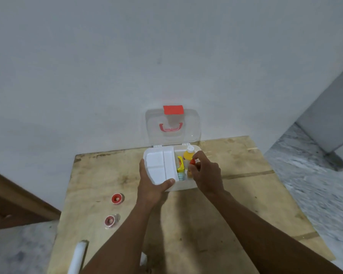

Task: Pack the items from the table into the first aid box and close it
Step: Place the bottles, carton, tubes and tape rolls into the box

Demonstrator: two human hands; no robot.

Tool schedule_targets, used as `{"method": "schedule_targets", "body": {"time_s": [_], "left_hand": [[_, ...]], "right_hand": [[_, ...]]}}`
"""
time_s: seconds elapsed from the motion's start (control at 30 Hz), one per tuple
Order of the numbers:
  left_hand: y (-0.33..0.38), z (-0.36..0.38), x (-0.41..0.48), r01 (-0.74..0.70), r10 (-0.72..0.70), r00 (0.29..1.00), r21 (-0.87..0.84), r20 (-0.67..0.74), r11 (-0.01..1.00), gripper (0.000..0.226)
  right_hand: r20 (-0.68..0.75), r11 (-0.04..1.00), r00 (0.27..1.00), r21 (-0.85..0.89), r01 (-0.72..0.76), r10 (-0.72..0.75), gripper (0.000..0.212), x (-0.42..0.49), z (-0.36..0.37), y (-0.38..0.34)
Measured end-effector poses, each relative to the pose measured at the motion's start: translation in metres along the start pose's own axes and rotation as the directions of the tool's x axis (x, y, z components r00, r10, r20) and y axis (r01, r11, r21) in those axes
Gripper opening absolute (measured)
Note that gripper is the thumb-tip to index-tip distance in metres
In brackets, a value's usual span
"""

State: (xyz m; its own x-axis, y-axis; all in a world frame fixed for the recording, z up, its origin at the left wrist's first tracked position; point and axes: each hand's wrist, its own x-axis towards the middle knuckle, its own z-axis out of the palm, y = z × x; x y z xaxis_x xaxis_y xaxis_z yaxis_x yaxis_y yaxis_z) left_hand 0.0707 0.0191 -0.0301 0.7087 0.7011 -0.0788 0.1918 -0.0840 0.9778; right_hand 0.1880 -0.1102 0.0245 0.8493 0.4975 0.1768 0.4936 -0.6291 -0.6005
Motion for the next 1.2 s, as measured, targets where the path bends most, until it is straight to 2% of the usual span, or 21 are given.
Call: {"method": "schedule_targets", "body": {"time_s": [0.43,0.63,0.8,1.1,1.2], "left_hand": [[-0.005,0.002,0.004,0.007,-0.007,1.000,-0.002,-0.019,1.000,0.103],[-0.007,0.001,0.005,0.001,-0.002,1.000,-0.018,-0.022,1.000,0.103],[-0.005,0.002,0.004,-0.017,0.017,1.000,-0.023,-0.020,1.000,0.100],[-0.005,0.003,0.004,-0.032,0.032,0.999,-0.021,-0.014,0.999,0.101],[-0.008,0.003,0.006,-0.025,0.025,1.000,-0.010,-0.013,1.000,0.101]], "right_hand": [[0.086,0.985,0.996,-0.172,-0.024,0.039,0.005,0.013,0.028,0.001],[0.154,0.940,0.980,-0.335,-0.066,0.124,0.014,0.015,0.028,-0.005],[0.161,0.949,0.977,-0.302,-0.089,0.142,0.011,0.016,0.029,-0.004],[0.173,0.980,0.984,-0.199,-0.005,0.040,0.010,0.013,0.018,0.004],[0.083,0.981,0.995,-0.179,0.070,-0.056,0.004,0.007,0.006,0.007]]}}
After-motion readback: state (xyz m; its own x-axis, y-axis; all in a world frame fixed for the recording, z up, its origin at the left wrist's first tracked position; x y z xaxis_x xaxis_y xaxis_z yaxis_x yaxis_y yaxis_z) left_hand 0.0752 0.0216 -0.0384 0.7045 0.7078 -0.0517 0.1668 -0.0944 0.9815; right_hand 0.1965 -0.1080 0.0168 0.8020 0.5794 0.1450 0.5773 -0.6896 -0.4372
